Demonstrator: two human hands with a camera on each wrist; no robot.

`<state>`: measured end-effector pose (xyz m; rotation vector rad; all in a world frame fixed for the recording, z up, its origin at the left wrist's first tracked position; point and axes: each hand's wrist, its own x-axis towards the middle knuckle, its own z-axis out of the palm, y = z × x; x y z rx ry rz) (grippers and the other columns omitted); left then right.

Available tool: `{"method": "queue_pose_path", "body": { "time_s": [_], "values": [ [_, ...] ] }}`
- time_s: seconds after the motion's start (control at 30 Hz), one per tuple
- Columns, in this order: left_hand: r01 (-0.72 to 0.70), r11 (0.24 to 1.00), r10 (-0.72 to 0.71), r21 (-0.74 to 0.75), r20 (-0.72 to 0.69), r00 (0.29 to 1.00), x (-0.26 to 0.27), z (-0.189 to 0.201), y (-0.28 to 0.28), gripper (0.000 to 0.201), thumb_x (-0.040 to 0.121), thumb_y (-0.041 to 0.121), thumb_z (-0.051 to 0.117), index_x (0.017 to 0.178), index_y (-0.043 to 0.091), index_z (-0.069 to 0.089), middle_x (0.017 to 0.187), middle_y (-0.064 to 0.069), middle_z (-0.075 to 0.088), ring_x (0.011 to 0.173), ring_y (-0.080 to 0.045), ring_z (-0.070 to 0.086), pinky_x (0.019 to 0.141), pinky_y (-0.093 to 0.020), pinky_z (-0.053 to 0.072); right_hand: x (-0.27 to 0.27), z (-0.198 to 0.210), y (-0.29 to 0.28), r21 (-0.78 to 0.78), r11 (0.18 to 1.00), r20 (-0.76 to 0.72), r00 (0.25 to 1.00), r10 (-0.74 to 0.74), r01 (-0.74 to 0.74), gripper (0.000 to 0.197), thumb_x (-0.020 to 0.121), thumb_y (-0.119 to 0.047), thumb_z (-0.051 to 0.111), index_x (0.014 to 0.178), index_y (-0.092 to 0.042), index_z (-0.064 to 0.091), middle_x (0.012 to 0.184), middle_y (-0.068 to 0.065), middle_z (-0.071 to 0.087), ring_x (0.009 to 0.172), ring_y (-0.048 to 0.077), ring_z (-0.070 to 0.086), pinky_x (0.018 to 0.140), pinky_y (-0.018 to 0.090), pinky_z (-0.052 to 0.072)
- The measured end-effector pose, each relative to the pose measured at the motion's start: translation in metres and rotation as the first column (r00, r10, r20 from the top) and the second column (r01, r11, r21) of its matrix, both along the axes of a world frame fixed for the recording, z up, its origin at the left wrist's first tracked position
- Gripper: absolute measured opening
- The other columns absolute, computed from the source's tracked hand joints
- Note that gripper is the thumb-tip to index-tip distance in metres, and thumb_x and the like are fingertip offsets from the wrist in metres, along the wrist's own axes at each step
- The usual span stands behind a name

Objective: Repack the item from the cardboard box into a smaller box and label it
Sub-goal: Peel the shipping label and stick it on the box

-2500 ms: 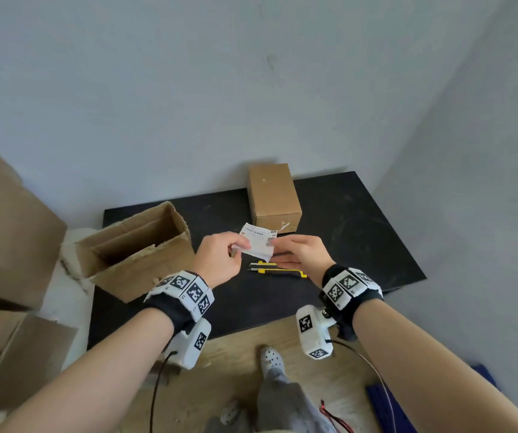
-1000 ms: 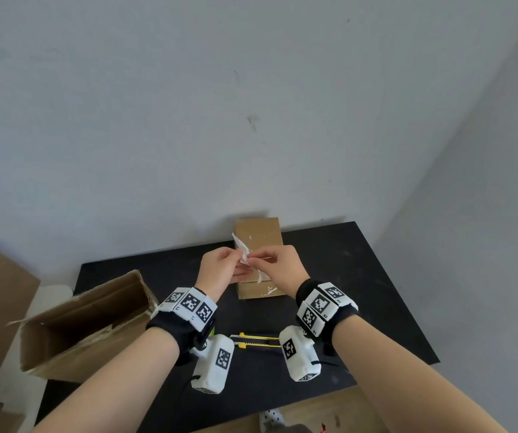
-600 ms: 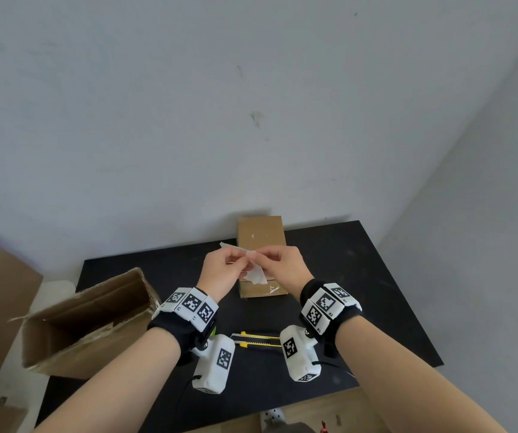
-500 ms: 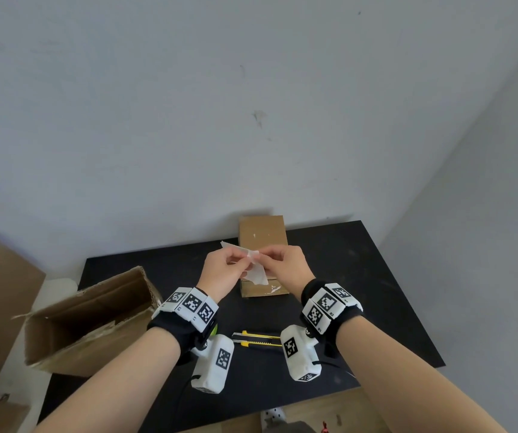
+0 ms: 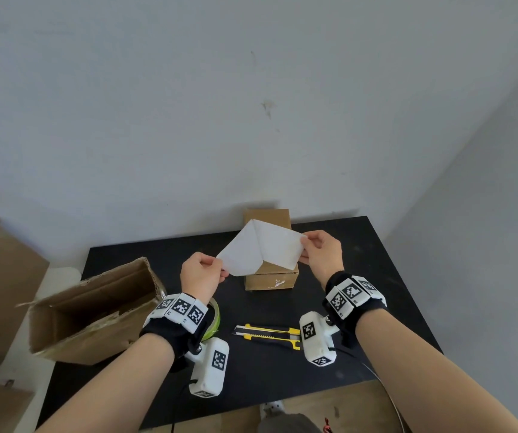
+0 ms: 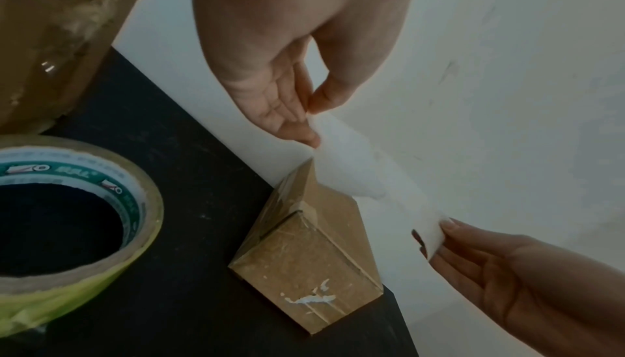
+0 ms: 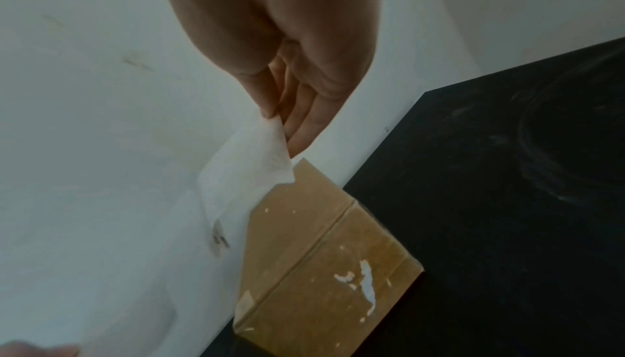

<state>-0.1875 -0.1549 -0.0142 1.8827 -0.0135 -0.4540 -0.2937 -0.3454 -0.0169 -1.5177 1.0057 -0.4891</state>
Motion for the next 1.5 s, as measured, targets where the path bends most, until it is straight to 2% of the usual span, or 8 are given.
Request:
{"method": "queue_pose_path", "body": {
  "time_s": [0.37, 0.57, 0.73, 0.8, 0.93, 1.03, 1.2, 1.5],
  "values": [
    [-0.160, 0.987, 0.160, 0.008, -0.009, 0.987, 0.003, -0.015, -0.008, 0.005, 0.082, -0.004, 0.059, 0.083, 0.001, 0.059, 0.070, -0.012, 0.065, 0.064, -0.025, 0.070, 0.071, -0.040, 0.059, -0.010, 0.015, -0.028, -0.229, 0.964, -0.005, 0.990, -0.139, 0.135, 0.008, 0.092, -0.014, 0.052, 0.093, -0.017, 0.060, 0.094, 0.005, 0.066, 0.091, 0.022, 0.065, 0.084, 0.045, 0.055],
    [-0.308, 0.951, 0.306, -0.035, -0.044, 0.951, 0.005, -0.026, -0.009, 0.006, 0.087, -0.003, 0.055, 0.092, 0.001, 0.056, 0.075, -0.017, 0.066, 0.065, -0.024, 0.069, 0.073, -0.040, 0.059, -0.005, 0.026, -0.022, -0.340, 0.940, -0.035, 0.999, -0.020, 0.007, 0.014, 0.094, -0.015, 0.051, 0.102, -0.012, 0.062, 0.096, 0.002, 0.065, 0.091, 0.016, 0.061, 0.077, 0.023, 0.045],
    [-0.274, 0.961, 0.277, 0.041, -0.157, 0.948, 0.011, -0.045, -0.008, 0.014, 0.089, -0.001, 0.055, 0.076, 0.006, 0.053, 0.077, -0.022, 0.066, 0.072, -0.031, 0.069, 0.079, -0.044, 0.057, 0.001, 0.022, -0.014, -0.369, 0.926, -0.100, 0.994, 0.044, -0.078, 0.015, 0.095, -0.016, 0.050, 0.105, -0.010, 0.060, 0.098, 0.001, 0.062, 0.092, 0.013, 0.058, 0.076, 0.023, 0.043],
    [-0.227, 0.972, 0.236, 0.068, -0.211, 0.949, 0.012, -0.048, -0.007, 0.004, 0.089, 0.002, 0.056, 0.088, -0.001, 0.054, 0.075, -0.017, 0.063, 0.067, -0.027, 0.067, 0.079, -0.044, 0.057, 0.003, 0.021, -0.012, -0.386, 0.916, -0.133, 0.989, 0.063, -0.110, 0.018, 0.096, -0.016, 0.049, 0.108, -0.008, 0.060, 0.101, 0.002, 0.062, 0.092, 0.013, 0.056, 0.076, 0.022, 0.042],
    [-0.059, 0.954, 0.099, 0.294, -0.122, 0.988, 0.007, -0.041, -0.006, 0.046, 0.087, 0.015, 0.061, 0.125, 0.004, 0.037, 0.103, -0.017, 0.057, 0.082, -0.031, 0.061, 0.077, -0.040, 0.054, 0.006, 0.023, -0.003, -0.437, 0.877, -0.179, 0.974, 0.135, -0.202, 0.019, 0.096, -0.019, 0.048, 0.108, -0.010, 0.060, 0.097, -0.001, 0.062, 0.087, 0.011, 0.056, 0.075, 0.023, 0.044],
    [0.050, 0.920, -0.081, 0.389, 0.063, 0.995, -0.002, -0.024, -0.008, 0.039, 0.090, 0.019, 0.058, 0.124, 0.009, 0.045, 0.125, -0.014, 0.047, 0.095, -0.029, 0.058, 0.072, -0.031, 0.041, 0.011, 0.027, 0.004, -0.527, 0.804, -0.215, 0.959, 0.186, -0.274, 0.017, 0.096, -0.023, 0.049, 0.105, -0.014, 0.060, 0.089, -0.005, 0.062, 0.080, 0.011, 0.058, 0.073, 0.026, 0.048],
    [0.415, 0.908, -0.419, 0.065, 0.072, 0.905, -0.004, 0.006, -0.029, 0.015, 0.094, 0.021, 0.055, 0.089, 0.011, 0.065, 0.084, -0.005, 0.069, 0.075, -0.020, 0.064, 0.072, -0.033, 0.054, 0.018, 0.029, 0.016, -0.708, 0.575, -0.286, 0.911, 0.297, -0.409, 0.013, 0.094, -0.024, 0.052, 0.096, -0.014, 0.061, 0.087, -0.003, 0.065, 0.075, 0.017, 0.060, 0.067, 0.033, 0.050],
    [0.220, 0.958, -0.255, -0.185, -0.189, 0.949, 0.002, 0.027, -0.042, 0.021, 0.087, 0.024, 0.066, 0.086, 0.004, 0.071, 0.076, -0.010, 0.067, 0.066, -0.016, 0.060, 0.059, -0.024, 0.052, 0.018, 0.026, 0.037, -0.863, 0.202, -0.346, 0.833, 0.431, -0.463, 0.027, 0.087, -0.029, 0.045, 0.078, -0.010, 0.063, 0.071, 0.003, 0.060, 0.057, 0.021, 0.057, 0.043, 0.027, 0.043]
  ]
}}
